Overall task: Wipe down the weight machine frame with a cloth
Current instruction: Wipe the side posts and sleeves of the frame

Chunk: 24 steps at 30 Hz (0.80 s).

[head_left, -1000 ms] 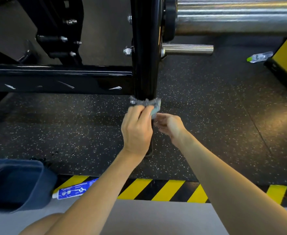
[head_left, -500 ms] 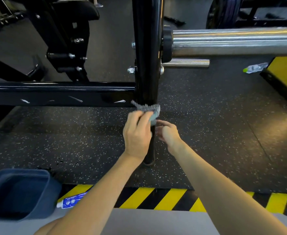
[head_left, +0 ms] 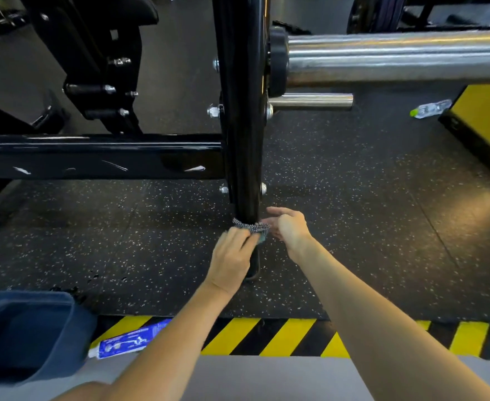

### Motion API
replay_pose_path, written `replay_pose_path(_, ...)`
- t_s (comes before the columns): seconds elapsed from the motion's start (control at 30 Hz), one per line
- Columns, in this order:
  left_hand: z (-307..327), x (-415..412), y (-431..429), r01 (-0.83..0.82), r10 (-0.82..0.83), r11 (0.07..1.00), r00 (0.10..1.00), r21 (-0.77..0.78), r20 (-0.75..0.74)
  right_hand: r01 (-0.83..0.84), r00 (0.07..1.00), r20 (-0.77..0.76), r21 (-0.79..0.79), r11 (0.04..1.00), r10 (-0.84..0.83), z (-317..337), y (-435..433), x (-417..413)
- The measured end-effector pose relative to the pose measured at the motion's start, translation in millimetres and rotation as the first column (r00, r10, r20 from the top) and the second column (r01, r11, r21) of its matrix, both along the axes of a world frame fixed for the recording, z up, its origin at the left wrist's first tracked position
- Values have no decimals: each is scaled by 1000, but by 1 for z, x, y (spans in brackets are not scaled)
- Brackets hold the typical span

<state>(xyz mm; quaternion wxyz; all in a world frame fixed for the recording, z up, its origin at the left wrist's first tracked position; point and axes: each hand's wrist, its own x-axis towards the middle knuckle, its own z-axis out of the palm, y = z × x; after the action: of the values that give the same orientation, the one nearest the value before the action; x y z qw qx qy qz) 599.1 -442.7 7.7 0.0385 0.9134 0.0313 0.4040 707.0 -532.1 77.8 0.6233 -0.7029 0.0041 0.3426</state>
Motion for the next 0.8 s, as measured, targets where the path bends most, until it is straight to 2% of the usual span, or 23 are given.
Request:
replay_pose_path(0.07, 1, -1, -4, -43, 43, 998, 999, -47, 3, 19, 1000, -18, 18, 1000, -19, 1, -1, 0)
replay_pose_path(0.2, 32, 3, -5, -100, 132, 984, 962, -145, 240, 6, 997, -80, 64, 998, -1, -1, -6, 2)
replay_pose_path(0.23, 30, 4, -4, -94, 126, 986, 960, -137, 248, 4, 996, -94, 73, 997, 3, -1, -6, 3)
replay_pose_path(0.33, -9, 4, -9, -67, 71, 996, 996, -64, 58, 17, 996, -91, 61, 998, -11, -2, -7, 5)
replay_pose_path(0.4, -35, 1, -18, -112, 103, 983, 992, -147, -66, 35, 996, -90, 66, 997, -29, -5, -6, 4)
replay_pose_path(0.47, -32, 3, -28, -141, 133, 950, 990, -278, -47, 40, 996, -86, 70, 997, -34, -8, -5, 3)
replay_pose_path(0.53, -13, 6, -36, -139, 171, 919, 984, -369, 55, 45, 996, -83, 52, 998, -41, -12, -5, 7)
replay_pose_path(0.63, 7, 10, -36, -127, 217, 887, 963, -444, 159, 36, 996, -78, 29, 999, -34, -13, -4, 9)
replay_pose_path(0.73, -15, 5, -37, -168, 204, 895, 978, -413, 44, 30, 997, -72, 26, 999, -29, -12, -6, 6)
replay_pose_path(0.8, -22, -1, -39, -182, 195, 876, 981, -447, -17, 40, 996, -83, 45, 998, -36, -11, -6, 3)
